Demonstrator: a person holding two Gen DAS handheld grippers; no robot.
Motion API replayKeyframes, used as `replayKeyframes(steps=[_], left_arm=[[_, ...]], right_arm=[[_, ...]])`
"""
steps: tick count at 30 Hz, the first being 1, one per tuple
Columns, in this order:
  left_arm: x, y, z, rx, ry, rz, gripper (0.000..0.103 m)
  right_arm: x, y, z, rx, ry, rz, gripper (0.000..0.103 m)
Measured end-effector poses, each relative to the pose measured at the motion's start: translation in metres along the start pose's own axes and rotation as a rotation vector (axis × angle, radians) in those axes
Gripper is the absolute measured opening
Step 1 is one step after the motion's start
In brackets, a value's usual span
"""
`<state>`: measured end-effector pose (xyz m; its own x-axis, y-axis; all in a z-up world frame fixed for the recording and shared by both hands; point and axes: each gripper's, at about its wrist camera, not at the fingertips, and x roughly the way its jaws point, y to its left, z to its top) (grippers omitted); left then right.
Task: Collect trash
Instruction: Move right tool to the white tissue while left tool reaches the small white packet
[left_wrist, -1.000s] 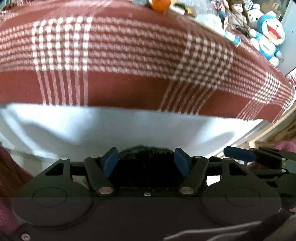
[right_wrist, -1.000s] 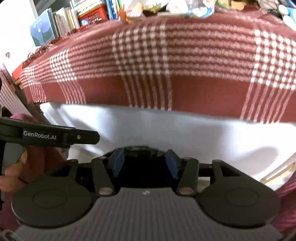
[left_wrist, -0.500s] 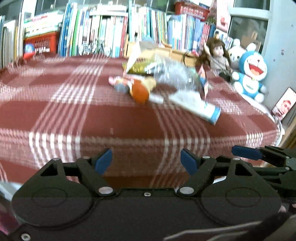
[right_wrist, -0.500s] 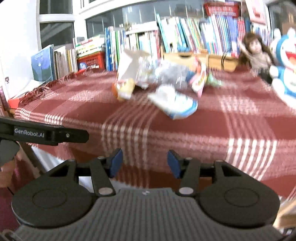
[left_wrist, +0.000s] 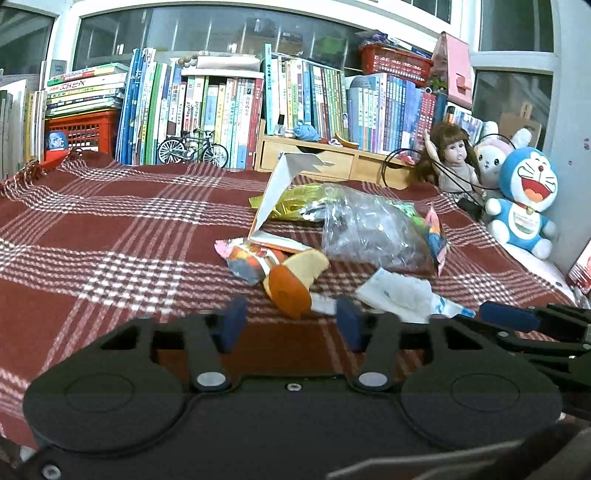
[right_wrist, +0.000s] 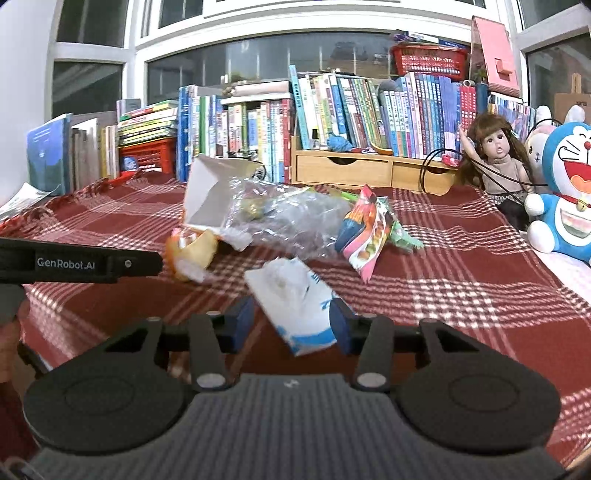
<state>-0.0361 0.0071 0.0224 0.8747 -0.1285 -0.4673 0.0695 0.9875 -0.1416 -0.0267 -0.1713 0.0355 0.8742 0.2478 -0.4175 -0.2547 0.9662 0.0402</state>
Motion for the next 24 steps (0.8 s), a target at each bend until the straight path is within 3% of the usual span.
replayKeyframes(steps=[3,7,12,14,16,24], left_arm=[[0.003,-0.007,0.0,0.033,-0.015,-0.026,0.031],[0.008,-0.026,-0.007,0.13,-0.018,-0.062,0.031],[0.026,-0.034,-0.006,0.114,-0.005,-0.073,0.031],[0.029,-0.038,-0.005,0.132,-0.036,-0.063,0.037],[0.031,-0.043,-0.006,0.164,-0.064,-0.053,0.051],[0.038,-0.037,-0.015,0.236,-0.063,0.022,0.056]], right_arm=[[0.01,-0.001,0.003,-0.003,-0.003,-0.014,0.048],[0.021,-0.005,0.007,-0.017,-0.004,-0.018,0.047],[0.023,-0.014,0.011,0.004,-0.002,-0.015,0.047],[0.022,-0.017,0.01,0.007,0.002,-0.008,0.047],[0.021,-0.017,0.009,0.0,0.002,-0.01,0.047],[0.026,-0.018,0.011,0.003,0.0,0.006,0.047]])
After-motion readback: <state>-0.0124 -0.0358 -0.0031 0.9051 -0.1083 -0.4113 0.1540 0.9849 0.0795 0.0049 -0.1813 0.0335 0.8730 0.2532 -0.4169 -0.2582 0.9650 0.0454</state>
